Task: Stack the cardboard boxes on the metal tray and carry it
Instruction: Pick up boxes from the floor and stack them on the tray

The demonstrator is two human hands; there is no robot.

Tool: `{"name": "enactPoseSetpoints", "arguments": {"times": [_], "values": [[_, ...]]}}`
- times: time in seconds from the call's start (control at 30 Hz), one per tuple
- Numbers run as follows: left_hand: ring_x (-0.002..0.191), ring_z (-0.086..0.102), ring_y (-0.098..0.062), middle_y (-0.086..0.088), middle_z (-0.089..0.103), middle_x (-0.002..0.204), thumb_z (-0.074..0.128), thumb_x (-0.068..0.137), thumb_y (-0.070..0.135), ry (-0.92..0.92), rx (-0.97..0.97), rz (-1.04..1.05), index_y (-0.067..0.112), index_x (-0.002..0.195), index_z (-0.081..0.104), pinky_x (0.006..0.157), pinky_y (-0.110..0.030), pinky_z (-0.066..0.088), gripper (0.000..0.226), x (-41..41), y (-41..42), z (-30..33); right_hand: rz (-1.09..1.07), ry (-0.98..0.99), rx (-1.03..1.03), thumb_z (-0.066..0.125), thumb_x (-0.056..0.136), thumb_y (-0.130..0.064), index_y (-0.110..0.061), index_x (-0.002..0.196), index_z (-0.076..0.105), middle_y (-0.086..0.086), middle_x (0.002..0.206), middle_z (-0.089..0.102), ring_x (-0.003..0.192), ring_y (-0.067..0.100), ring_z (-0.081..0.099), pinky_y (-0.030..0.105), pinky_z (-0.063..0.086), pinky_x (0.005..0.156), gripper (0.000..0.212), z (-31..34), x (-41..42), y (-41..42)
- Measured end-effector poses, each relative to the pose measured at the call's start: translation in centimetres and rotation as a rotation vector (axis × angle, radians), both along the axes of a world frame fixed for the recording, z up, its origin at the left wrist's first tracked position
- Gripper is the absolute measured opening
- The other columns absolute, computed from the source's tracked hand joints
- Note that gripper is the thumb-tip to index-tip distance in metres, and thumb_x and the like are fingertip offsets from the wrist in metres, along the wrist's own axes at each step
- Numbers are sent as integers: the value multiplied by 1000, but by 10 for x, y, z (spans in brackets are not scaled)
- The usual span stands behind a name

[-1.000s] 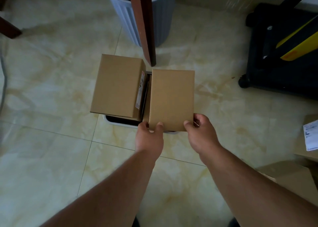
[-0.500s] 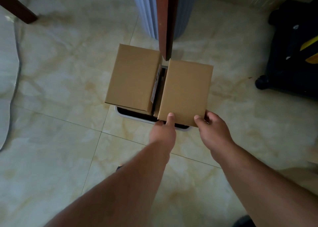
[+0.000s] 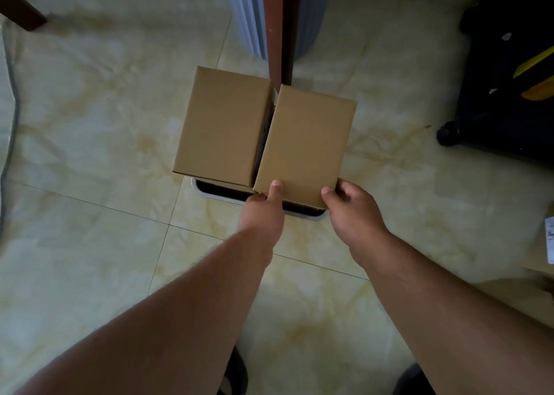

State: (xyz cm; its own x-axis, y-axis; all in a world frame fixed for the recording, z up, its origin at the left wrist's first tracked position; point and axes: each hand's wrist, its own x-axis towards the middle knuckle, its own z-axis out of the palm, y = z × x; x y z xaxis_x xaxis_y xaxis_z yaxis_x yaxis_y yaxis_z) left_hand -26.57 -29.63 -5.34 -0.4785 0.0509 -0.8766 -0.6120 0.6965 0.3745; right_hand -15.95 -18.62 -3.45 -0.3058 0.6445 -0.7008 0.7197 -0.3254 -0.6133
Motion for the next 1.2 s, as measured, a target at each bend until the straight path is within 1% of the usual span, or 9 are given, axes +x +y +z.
{"name": "enactPoseSetpoints", "arguments": {"times": [0.23, 0.43, 0.57, 0.7, 0.8, 0.9, 1.0, 1.1, 1.2], "values": [[88, 62, -25, 2, 61, 91, 44, 89, 78, 20, -27, -35, 21, 118, 63, 72, -37, 44, 66, -4, 0, -3, -4, 13, -5, 55, 104, -34, -28, 133, 66, -13, 113, 69, 90, -3, 60, 16, 43, 66, 32, -2, -2, 1], [70, 49, -21, 4, 50, 74, 44, 92, 74, 13, 0, -60, 19, 102, 61, 69, -35, 39, 59, 0, -2, -5, 0, 13, -6, 53, 105, -35, -28, 135, 65, -12, 119, 70, 95, -1, 61, 15, 42, 66, 33, -1, 0, 1], [80, 61, -26, 3, 54, 74, 41, 84, 80, 26, 5, -81, 21, 103, 67, 74, -36, 44, 68, 0, -2, -3, -29, 8, -23, 55, 104, -37, -28, 131, 66, -15, 115, 70, 101, 5, 64, 18, 45, 72, 31, 5, 1, 1], [108, 68, -29, -5, 74, 112, 37, 58, 94, 0, 23, -149, 34, 99, 68, 101, -47, 52, 79, 7, -12, -4, -32, 8, -30, 58, 103, -36, -23, 138, 62, -18, 122, 66, 111, 12, 65, 23, 43, 87, 38, 23, 9, 2], [125, 62, -44, -22, 66, 132, 46, 62, 93, 42, 64, -241, 10, 125, 66, 108, -61, 48, 106, 33, -16, 2, -40, -54, -59, 59, 102, -42, -18, 154, 45, -4, 151, 55, 136, 17, 54, 24, 39, 101, 60, 29, 37, 8], [127, 59, -47, -26, 64, 135, 47, 64, 90, 26, 82, -346, 2, 130, 63, 108, -63, 46, 111, 54, -23, 15, -74, -72, -128, 60, 100, -47, -20, 158, 38, 2, 160, 47, 143, 15, 49, 30, 37, 116, 68, 22, 65, 4], [128, 60, -44, -22, 65, 135, 55, 69, 81, -38, 58, -403, 5, 131, 64, 109, -61, 47, 98, 88, -15, 16, -165, -106, -133, 60, 100, -45, -19, 158, 40, 2, 159, 48, 142, 14, 50, 26, 35, 114, 67, 19, 118, 12], [130, 60, -25, 0, 64, 139, 63, 56, 79, -104, 1, -409, 24, 138, 62, 112, -51, 47, 98, 124, -4, 2, -208, -171, -110, 59, 101, -45, -16, 156, 42, 3, 157, 50, 141, 16, 51, 20, 32, 103, 65, 16, 181, 21], [128, 60, -24, -2, 62, 141, 60, 56, 73, -162, 24, -548, 26, 143, 55, 113, -50, 45, 100, 172, 16, 2, -287, -236, -84, 59, 100, -45, -15, 155, 44, 4, 155, 52, 140, 19, 52, 24, 35, 105, 64, 13, 249, 32]]}}
